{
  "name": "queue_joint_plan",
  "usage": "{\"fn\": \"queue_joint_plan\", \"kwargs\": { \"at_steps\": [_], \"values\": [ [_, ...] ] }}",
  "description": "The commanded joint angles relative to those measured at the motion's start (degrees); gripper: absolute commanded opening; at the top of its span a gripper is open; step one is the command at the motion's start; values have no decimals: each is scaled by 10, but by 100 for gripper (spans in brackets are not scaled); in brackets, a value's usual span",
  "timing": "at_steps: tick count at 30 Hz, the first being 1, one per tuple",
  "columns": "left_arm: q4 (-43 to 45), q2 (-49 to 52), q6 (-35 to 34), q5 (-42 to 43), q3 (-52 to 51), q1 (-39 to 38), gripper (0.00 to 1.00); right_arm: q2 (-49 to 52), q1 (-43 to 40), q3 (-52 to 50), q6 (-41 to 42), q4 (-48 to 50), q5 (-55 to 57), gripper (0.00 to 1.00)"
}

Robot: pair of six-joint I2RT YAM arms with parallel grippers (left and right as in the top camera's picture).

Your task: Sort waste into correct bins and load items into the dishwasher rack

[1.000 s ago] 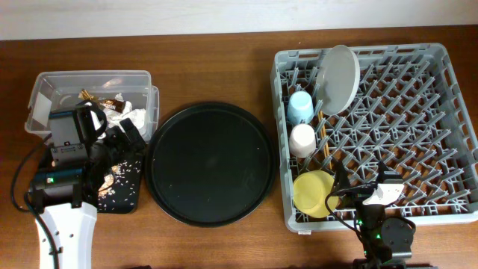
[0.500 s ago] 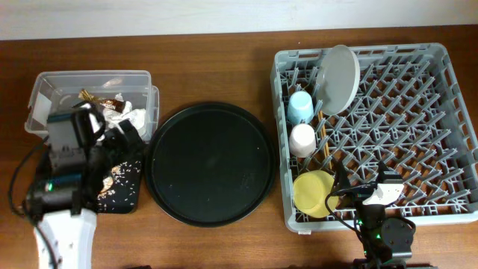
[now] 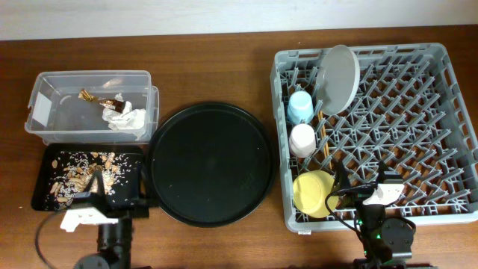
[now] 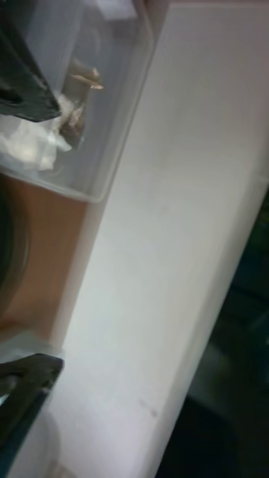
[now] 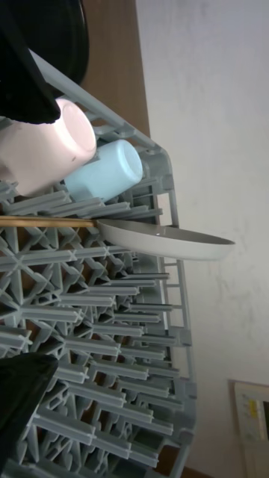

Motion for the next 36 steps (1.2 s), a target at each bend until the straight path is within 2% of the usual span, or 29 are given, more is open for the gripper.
{"fn": "queue_joint_plan", "kwargs": {
  "at_steps": [1, 4, 7, 8, 11, 12, 36],
  "values": [
    [144, -9, -5, 29, -106, -18, 99, -3, -3, -5, -4, -2, 1, 98],
    [144, -9, -5, 23, -161, -35, 99, -3, -3, -5, -4, -2, 1, 98],
    [37, -9, 3, -18, -159, -40, 99, -3, -3, -5, -4, -2, 1, 98],
    [16, -9, 24, -36, -159, -41, 99, -3, -3, -5, -4, -2, 1, 98],
    [16, -9, 174, -38, -159, -55, 99, -3, -4, -5, -4, -2, 1, 98],
    [16, -9, 197, -40, -159, -60, 99, -3, -3, -5, -4, -2, 1, 98],
    [16, -8, 198, -37, -159, -68, 99, -3, -3, -5, -4, -2, 1, 98]
  ]
}}
